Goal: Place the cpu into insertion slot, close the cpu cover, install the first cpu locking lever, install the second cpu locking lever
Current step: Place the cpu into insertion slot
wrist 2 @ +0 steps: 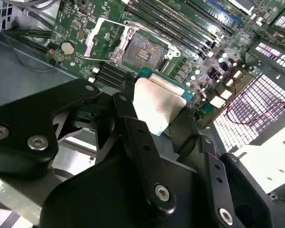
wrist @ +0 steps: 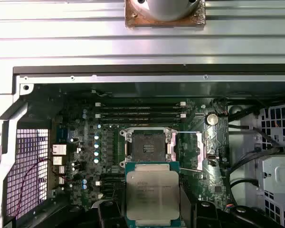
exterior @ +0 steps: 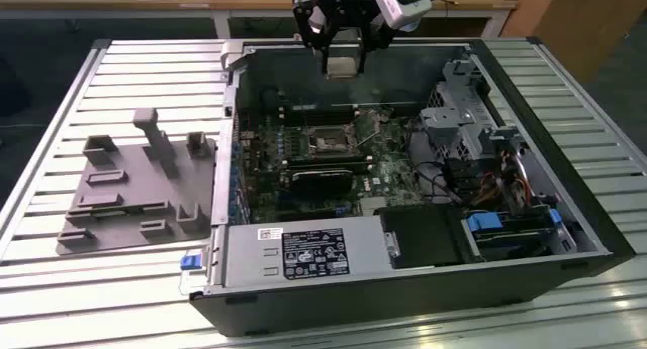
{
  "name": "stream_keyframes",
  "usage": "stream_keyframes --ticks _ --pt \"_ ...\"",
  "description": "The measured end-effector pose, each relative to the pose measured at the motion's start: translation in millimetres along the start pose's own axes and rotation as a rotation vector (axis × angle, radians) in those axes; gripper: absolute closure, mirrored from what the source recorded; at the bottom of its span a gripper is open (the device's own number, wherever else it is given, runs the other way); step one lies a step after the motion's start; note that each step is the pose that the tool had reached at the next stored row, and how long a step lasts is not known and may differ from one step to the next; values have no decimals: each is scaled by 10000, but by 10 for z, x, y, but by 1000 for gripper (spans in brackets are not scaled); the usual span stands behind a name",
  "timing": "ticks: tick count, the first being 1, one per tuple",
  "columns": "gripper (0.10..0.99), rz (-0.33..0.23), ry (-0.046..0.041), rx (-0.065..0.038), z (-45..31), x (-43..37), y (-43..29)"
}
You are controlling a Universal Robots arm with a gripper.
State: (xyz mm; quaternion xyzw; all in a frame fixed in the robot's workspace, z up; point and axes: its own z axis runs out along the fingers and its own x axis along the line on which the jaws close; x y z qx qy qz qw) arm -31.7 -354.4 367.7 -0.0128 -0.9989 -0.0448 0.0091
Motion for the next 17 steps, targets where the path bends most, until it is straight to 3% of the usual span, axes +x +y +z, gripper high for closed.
stream_keyframes --ticks 11,17 --pt "549 0 0 0 0 0 0" --pt "549 -2 -12 7 49 -1 -4"
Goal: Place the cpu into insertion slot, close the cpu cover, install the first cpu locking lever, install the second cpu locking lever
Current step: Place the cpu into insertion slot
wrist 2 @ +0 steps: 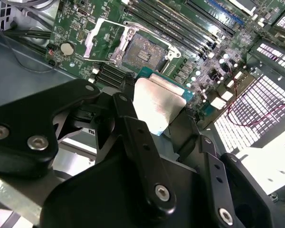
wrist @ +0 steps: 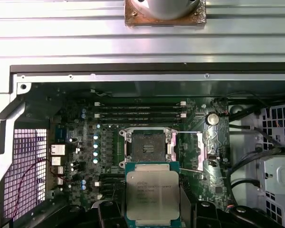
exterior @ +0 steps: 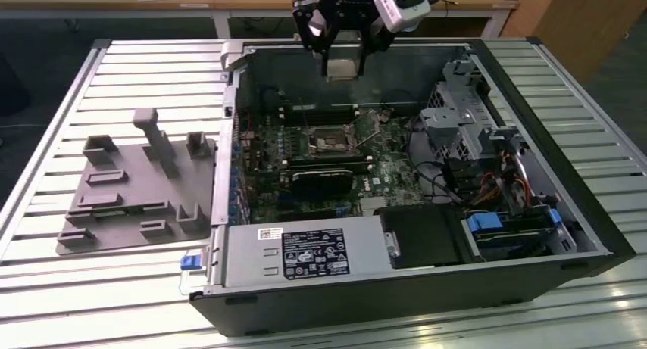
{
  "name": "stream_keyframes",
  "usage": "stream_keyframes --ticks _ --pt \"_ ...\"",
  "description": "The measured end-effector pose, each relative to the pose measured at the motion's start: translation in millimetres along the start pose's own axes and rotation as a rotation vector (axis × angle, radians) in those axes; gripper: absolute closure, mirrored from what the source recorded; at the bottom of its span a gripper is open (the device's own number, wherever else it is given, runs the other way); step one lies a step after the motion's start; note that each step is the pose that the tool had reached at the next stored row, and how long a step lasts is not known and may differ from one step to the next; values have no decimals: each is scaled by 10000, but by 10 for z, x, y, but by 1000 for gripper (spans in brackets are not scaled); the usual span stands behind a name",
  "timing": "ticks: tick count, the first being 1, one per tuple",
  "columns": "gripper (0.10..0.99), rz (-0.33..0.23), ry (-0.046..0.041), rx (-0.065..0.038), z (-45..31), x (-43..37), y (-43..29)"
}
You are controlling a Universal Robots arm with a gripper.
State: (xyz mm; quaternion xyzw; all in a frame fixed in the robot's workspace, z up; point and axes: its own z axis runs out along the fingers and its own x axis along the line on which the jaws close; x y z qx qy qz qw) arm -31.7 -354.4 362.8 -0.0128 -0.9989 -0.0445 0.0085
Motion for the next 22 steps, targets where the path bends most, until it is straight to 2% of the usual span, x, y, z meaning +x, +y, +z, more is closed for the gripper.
stream_keyframes --ticks 4,13,22 --pt "549 -1 -22 1 49 2 -5" --pt "549 -4 -56 27 212 1 -16" --pt "549 -4 -55 34 342 0 53"
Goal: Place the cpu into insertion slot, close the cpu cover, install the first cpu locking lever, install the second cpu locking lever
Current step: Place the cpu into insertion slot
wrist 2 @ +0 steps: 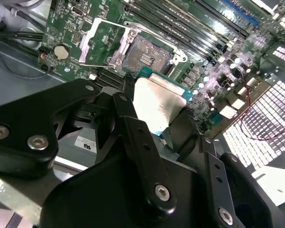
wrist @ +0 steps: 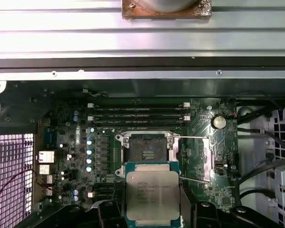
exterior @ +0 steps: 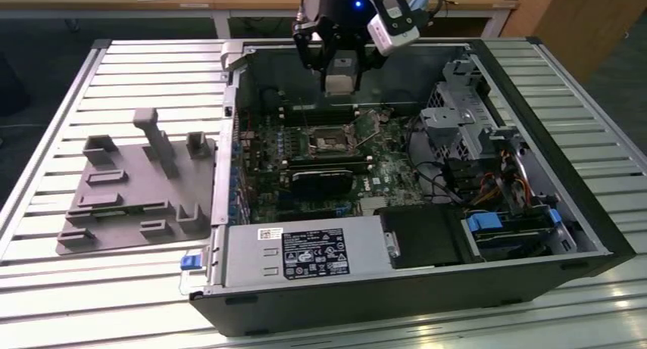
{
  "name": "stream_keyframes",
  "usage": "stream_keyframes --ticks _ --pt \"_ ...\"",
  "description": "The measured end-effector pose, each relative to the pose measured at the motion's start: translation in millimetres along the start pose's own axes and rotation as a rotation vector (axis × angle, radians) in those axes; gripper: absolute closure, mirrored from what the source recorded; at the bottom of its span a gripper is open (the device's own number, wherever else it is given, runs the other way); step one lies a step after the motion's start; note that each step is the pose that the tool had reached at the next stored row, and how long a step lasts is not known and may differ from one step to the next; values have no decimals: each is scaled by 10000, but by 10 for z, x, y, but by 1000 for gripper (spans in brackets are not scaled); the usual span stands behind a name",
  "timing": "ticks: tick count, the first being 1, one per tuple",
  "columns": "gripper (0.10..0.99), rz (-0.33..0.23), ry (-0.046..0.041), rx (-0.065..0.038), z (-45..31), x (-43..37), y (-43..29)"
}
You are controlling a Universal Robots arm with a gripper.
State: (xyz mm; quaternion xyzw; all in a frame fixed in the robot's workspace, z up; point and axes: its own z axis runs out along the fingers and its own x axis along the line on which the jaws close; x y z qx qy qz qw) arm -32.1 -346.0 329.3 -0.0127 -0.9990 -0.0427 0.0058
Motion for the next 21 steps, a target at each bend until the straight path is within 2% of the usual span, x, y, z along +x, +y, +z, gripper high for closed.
stream_keyframes --ticks 7,12,21 --pt "549 1 -4 115 94 0 28" --pt "549 114 -18 134 152 0 25" --pt "549 1621 -137 118 206 0 20"
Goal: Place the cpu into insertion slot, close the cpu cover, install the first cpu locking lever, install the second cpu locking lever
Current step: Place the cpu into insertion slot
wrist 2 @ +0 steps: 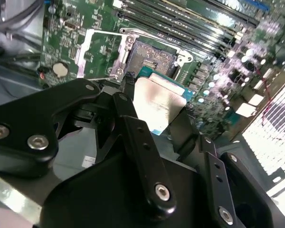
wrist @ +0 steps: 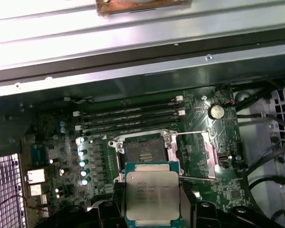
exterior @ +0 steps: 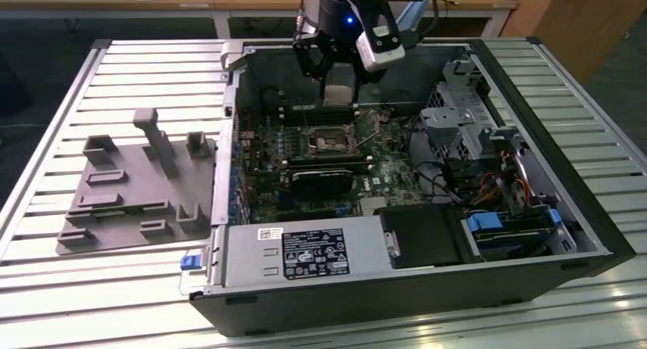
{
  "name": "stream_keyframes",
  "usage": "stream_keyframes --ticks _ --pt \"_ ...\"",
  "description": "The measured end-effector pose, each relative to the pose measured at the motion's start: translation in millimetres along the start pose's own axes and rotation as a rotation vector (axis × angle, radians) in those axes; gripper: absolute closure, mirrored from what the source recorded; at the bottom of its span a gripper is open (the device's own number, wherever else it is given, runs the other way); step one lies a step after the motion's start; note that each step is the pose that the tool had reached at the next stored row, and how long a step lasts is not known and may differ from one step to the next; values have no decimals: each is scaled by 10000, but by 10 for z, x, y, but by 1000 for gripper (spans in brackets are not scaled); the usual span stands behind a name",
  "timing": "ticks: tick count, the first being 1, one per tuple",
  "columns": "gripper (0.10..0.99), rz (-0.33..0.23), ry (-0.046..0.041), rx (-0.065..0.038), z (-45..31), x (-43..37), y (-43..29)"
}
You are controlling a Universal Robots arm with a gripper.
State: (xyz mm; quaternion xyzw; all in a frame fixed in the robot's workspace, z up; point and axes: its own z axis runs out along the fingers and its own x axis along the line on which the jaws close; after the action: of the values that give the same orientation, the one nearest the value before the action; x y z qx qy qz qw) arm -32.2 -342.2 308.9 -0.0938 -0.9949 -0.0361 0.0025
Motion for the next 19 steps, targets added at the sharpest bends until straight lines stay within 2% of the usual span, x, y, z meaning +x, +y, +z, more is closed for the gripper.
stream_keyframes --ticks 19 --pt "549 3448 -247 -41 111 -1 -8"
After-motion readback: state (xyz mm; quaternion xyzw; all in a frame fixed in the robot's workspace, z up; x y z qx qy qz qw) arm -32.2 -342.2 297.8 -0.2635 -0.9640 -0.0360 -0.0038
